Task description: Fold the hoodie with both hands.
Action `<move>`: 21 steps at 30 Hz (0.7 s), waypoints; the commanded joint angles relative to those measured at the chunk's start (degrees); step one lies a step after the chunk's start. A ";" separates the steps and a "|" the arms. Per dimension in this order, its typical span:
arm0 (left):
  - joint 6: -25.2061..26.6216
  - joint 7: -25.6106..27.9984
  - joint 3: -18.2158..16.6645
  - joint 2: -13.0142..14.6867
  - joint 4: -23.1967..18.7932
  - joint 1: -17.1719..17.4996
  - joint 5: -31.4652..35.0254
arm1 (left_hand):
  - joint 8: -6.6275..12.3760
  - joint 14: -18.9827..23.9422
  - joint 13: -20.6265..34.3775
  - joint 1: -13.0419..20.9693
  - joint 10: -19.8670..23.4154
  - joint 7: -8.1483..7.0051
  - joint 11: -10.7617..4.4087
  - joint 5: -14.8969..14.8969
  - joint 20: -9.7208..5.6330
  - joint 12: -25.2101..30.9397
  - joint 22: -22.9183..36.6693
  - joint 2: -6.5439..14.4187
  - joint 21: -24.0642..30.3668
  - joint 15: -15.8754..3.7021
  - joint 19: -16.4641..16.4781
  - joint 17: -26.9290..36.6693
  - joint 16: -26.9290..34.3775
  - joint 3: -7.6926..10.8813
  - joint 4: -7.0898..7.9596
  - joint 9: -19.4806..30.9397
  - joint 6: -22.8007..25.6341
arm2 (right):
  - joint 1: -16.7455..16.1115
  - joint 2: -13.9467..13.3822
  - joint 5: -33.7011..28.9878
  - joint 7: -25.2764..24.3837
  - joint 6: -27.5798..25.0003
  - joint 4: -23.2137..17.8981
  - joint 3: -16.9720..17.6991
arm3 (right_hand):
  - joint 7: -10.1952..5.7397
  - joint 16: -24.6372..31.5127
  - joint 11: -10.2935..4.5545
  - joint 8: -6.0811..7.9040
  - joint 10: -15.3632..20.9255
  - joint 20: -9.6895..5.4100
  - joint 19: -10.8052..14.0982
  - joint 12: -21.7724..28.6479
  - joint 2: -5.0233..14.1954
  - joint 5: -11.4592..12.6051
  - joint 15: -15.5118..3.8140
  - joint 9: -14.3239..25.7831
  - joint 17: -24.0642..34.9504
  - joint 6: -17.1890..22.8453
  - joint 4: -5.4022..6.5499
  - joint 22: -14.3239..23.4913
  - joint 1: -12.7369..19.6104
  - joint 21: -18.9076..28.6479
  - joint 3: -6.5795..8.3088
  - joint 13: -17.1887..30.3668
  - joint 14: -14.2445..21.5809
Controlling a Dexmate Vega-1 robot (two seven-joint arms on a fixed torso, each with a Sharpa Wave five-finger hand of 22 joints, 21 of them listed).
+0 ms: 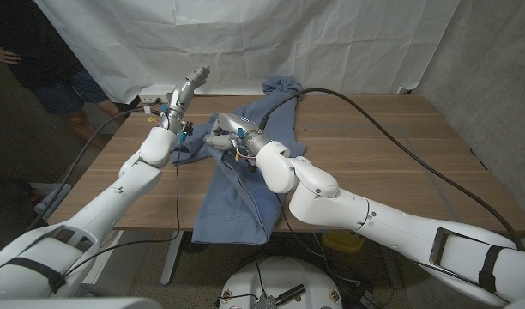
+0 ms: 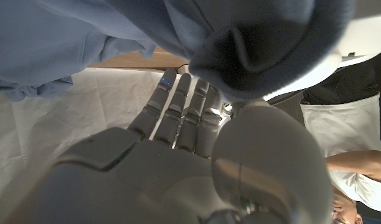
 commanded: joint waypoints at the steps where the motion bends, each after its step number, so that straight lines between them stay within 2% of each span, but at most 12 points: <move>1: -0.29 0.33 0.01 -0.12 0.42 -0.41 0.43 | -0.09 -0.10 0.25 0.18 -0.02 0.09 0.05 0.35 -0.14 -0.25 0.15 3.53 -0.27 -0.03 0.41 0.12 0.05 -0.15 0.12 0.07 -0.09 | -0.58 4.24 1.94 1.36 4.26 7.75 0.19 | 0.07 -0.17 0.01 0.27 0.46 0.17 -0.01 0.21 -0.66 0.64 -5.43 -0.07 0.09 0.33 0.10 0.16 0.31 -0.17 0.57 0.11 0.46; 11: 0.01 0.92 -0.09 -0.02 0.14 -0.40 0.80 | -0.10 -0.13 0.25 0.20 0.02 0.14 0.14 0.35 -0.09 -0.23 0.15 3.55 -0.32 0.01 0.42 0.12 0.05 -0.16 0.12 0.07 -0.16 | -0.46 6.81 7.84 3.71 8.12 15.47 0.33 | 0.05 -0.06 0.58 0.23 0.93 0.37 0.36 0.27 -0.76 0.68 -4.99 -0.48 0.25 0.43 -0.12 0.18 0.62 -0.17 0.84 -0.06 0.88; 21: -0.29 1.11 -0.01 -0.15 0.71 -0.81 1.04 | -0.06 -0.06 0.25 0.23 0.00 0.13 0.19 0.36 -0.16 -0.24 0.15 3.57 -0.36 -0.08 0.45 0.11 0.07 -0.15 0.10 0.07 -0.06 | 0.00 7.93 14.41 5.98 9.80 21.08 1.44 | 0.14 0.44 1.31 0.02 1.10 0.44 0.43 0.33 -0.74 0.39 -4.56 -0.95 1.05 0.24 -0.16 0.21 0.87 -0.27 0.60 -0.08 0.98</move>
